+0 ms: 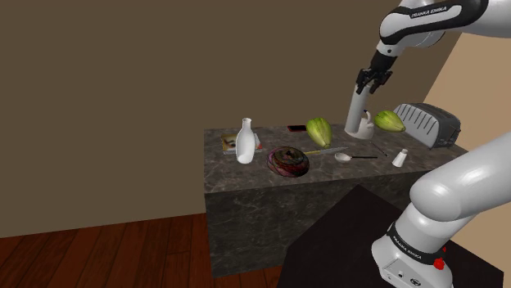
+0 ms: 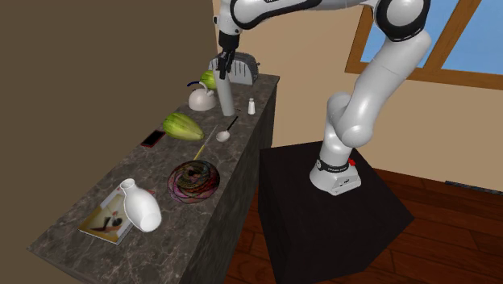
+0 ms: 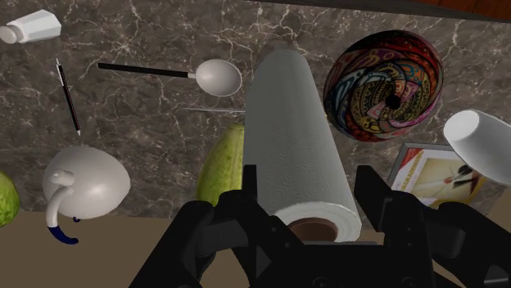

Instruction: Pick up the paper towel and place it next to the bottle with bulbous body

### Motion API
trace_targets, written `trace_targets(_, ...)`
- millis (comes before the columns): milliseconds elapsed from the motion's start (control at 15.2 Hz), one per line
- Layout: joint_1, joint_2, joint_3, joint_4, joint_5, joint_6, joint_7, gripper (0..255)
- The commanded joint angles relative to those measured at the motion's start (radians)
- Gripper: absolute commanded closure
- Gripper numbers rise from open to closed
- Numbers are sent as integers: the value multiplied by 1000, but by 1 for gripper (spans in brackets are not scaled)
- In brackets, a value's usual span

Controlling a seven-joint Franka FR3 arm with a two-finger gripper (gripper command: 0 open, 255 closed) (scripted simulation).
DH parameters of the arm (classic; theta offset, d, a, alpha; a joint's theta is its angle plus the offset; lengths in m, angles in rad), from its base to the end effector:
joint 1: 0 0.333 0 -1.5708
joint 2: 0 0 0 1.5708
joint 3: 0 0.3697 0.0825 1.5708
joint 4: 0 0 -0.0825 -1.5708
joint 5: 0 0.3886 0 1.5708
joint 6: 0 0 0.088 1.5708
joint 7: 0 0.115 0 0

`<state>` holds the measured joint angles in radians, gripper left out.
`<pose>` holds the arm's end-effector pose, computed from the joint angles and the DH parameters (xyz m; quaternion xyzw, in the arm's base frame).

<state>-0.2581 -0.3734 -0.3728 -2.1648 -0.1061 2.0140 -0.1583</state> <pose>0.3510 -0.2955 0.5964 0.9723 -0.2105 0.0990 0.0223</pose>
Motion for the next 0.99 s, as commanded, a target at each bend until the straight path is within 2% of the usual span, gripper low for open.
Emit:
trace_targets(0, 1, 0, 2, 25, 1, -25, 0, 255)
trace_targets(594, 6, 6, 10, 145, 8, -139, -1, 255)
trace_targets(924, 44, 10, 98, 136, 15, -133, 122, 255)
